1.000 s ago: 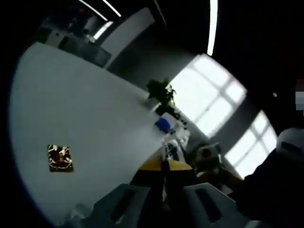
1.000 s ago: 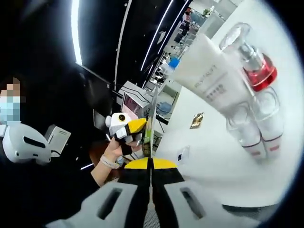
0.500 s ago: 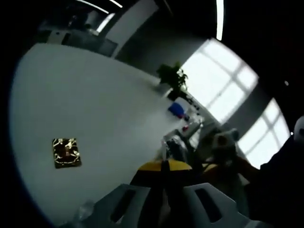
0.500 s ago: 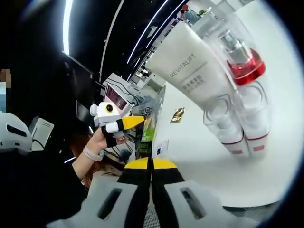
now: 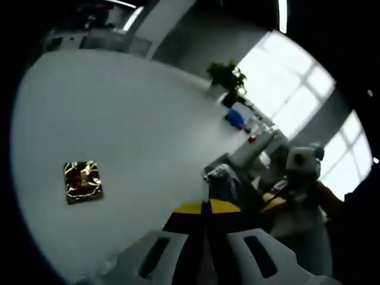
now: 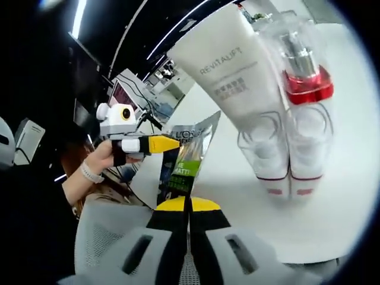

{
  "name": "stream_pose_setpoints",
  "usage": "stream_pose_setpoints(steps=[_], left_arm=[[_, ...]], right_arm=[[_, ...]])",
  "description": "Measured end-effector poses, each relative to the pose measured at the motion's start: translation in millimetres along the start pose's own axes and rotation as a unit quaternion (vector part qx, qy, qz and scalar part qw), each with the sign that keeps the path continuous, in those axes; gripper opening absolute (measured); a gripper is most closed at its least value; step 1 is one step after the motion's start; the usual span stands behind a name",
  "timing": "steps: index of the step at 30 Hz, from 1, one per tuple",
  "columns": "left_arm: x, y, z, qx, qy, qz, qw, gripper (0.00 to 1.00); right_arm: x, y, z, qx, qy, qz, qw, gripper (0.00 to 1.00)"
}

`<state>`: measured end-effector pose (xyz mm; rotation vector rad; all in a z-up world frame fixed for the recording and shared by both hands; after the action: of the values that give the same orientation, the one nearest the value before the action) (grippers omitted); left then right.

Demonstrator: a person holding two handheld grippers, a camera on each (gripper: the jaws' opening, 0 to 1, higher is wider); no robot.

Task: Arrange the skincare products in the storage area until every visible bottle or jar stands upright without overlapping.

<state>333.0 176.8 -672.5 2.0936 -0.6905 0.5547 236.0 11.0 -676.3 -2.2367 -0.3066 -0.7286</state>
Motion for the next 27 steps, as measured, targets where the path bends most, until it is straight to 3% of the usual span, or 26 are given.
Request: stream_pose_setpoints(steps=[8,14,27], left_arm=[[-6.3,-4.5,13.4,0.013,-0.016,0.010,0.9997,0.00],[-11.7,-9.2,23.8,0.022,-0.026,0.011,0.9994,0.00],[-14.3,-14.5,36.6,0.028,-0.044,0.017,0.9985,0.00]], right_arm=[[-4.8,10.8,4.5,-0.047,-0.044,-0.040,0.9971,0.01],[-8.2,17.0,10.8,-0.103,-0.095,-0.109,0.9841,0.01],[-13.4,26.5,17.9,-0.137,-0.140,-0.128,0.9722,0.02]])
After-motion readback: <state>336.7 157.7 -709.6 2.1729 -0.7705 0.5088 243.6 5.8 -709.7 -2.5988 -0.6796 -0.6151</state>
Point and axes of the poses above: the point that each gripper's makers call its tool centre point, and the gripper's own axes: z roughly forward along the fingers, y roughly to its right, x roughly out of its top, the point moved 7 cm from there along -z, roughly backward along the fingers, and after that the axes turned 6 degrees about -y, right-handed, at the moved point
